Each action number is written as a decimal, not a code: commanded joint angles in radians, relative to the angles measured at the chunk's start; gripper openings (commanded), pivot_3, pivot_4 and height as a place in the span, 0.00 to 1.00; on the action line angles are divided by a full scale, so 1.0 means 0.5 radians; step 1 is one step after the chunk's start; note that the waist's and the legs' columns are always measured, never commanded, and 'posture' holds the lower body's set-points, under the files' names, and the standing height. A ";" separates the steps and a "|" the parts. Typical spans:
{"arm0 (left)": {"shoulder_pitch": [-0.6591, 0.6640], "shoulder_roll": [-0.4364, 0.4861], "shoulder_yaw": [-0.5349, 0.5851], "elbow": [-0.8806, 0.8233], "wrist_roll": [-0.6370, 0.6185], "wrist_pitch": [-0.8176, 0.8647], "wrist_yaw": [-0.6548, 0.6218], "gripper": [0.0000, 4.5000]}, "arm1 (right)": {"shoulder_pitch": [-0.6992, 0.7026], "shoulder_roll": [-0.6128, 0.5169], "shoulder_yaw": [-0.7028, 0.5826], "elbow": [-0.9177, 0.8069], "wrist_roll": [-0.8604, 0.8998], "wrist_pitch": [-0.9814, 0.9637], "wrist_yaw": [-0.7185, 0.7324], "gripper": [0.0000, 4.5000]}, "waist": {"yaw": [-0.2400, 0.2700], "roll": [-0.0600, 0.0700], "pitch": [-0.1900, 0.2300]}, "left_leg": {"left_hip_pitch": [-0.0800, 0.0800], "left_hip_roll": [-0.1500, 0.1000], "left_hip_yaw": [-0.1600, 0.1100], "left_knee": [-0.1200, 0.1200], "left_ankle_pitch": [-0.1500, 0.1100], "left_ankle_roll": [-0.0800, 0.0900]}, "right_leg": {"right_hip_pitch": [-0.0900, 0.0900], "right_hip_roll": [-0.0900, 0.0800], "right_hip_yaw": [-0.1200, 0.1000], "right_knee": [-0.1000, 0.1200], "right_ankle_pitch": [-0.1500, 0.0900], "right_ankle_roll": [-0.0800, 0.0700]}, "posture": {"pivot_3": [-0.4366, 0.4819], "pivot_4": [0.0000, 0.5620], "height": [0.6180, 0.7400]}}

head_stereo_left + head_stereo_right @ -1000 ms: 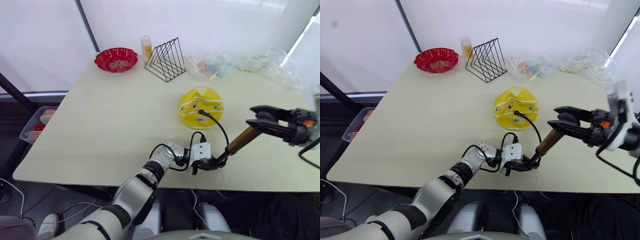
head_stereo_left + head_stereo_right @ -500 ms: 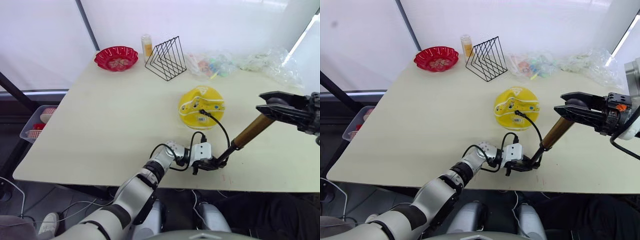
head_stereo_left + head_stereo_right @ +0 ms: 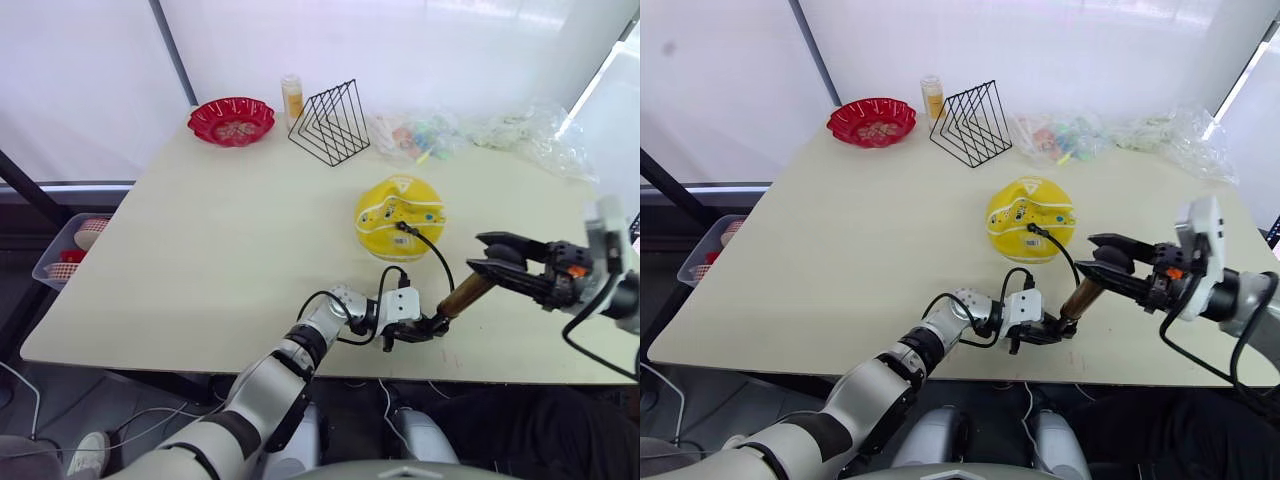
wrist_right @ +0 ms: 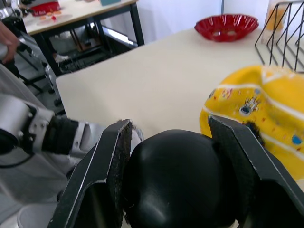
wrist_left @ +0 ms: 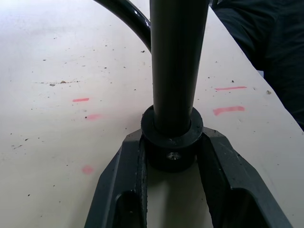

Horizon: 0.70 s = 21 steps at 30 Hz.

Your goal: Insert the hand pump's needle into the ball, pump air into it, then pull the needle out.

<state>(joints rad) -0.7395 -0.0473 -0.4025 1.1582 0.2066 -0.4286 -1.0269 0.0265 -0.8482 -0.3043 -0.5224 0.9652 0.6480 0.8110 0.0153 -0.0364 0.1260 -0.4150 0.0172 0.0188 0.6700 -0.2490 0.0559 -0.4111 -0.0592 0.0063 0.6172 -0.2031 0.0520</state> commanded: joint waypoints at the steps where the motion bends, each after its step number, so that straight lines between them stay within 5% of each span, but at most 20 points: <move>1: 0.071 0.043 -0.083 0.150 0.134 0.084 0.003 0.23 | 0.136 0.106 0.279 0.158 -0.336 -0.136 0.035 0.46 | 0.000 -0.001 -0.002 | 0.000 0.000 0.000 -0.001 0.000 0.000 | 0.000 0.000 0.000 0.000 0.000 0.000 | 0.48 0.27 0.97; 6: 0.074 0.047 -0.083 0.148 0.135 0.085 0.005 0.23 | 0.201 0.268 0.401 0.359 -0.691 -0.510 0.046 0.46 | -0.001 0.001 -0.009 | 0.000 0.000 0.001 0.000 0.000 0.000 | 0.000 0.000 -0.001 0.000 0.000 0.000 | 0.48 0.27 0.97; 10: 0.075 0.053 -0.084 0.149 0.140 0.080 0.003 0.23 | 0.181 0.295 0.344 0.315 -0.637 -0.547 0.066 0.46 | -0.001 0.001 -0.010 | 0.001 0.000 0.002 0.000 0.000 -0.001 | 0.000 0.000 -0.006 0.001 0.000 0.001 | 0.48 0.27 0.97; 21: 0.079 0.046 -0.082 0.150 0.141 0.081 0.001 0.23 | -0.086 -0.104 -0.324 0.070 0.146 -0.011 0.025 0.46 | 0.012 0.021 0.005 | -0.007 -0.001 0.004 0.000 0.000 0.001 | -0.002 -0.007 -0.014 -0.001 0.000 0.000 | 0.48 0.27 0.97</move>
<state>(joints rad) -0.7435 -0.0597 -0.4021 1.1564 0.2091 -0.4288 -1.0294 0.0261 -0.8670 -0.3325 -0.4592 0.9615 0.6318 0.8459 0.0214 -0.0258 0.1285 -0.4186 0.0167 0.0208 0.6699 -0.2488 0.0563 -0.4115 -0.0625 -0.0008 0.6165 -0.2033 0.0522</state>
